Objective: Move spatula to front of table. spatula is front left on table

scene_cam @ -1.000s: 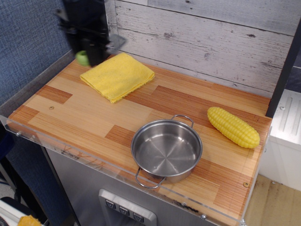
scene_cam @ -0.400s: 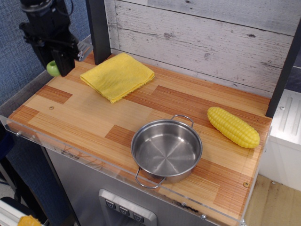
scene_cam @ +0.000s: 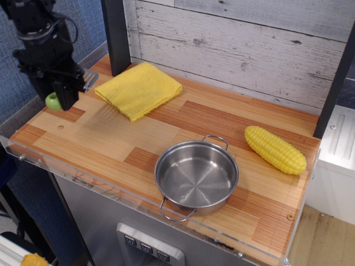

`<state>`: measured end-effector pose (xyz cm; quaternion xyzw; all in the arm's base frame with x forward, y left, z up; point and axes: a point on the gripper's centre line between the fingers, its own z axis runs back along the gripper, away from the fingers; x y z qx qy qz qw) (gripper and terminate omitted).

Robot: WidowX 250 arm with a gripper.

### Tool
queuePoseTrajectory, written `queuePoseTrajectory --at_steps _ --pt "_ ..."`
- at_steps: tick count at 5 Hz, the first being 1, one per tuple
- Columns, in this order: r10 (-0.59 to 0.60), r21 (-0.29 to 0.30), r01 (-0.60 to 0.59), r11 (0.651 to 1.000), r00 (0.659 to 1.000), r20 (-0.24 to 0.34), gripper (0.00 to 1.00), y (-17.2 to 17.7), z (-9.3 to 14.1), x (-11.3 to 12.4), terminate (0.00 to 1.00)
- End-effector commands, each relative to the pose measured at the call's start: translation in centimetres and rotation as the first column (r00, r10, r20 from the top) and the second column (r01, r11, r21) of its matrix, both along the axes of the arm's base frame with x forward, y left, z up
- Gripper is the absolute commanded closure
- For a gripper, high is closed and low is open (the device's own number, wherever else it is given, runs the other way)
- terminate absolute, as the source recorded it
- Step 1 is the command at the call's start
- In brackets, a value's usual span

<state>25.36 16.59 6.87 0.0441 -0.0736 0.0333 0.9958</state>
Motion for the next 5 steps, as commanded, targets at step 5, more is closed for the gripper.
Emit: queuePoseTrajectory --at_steps 5 --pt "0.019 0.048 -0.017 0.999 0.999 -0.029 1.00 0.0 -5.3 -0.8 0.00"
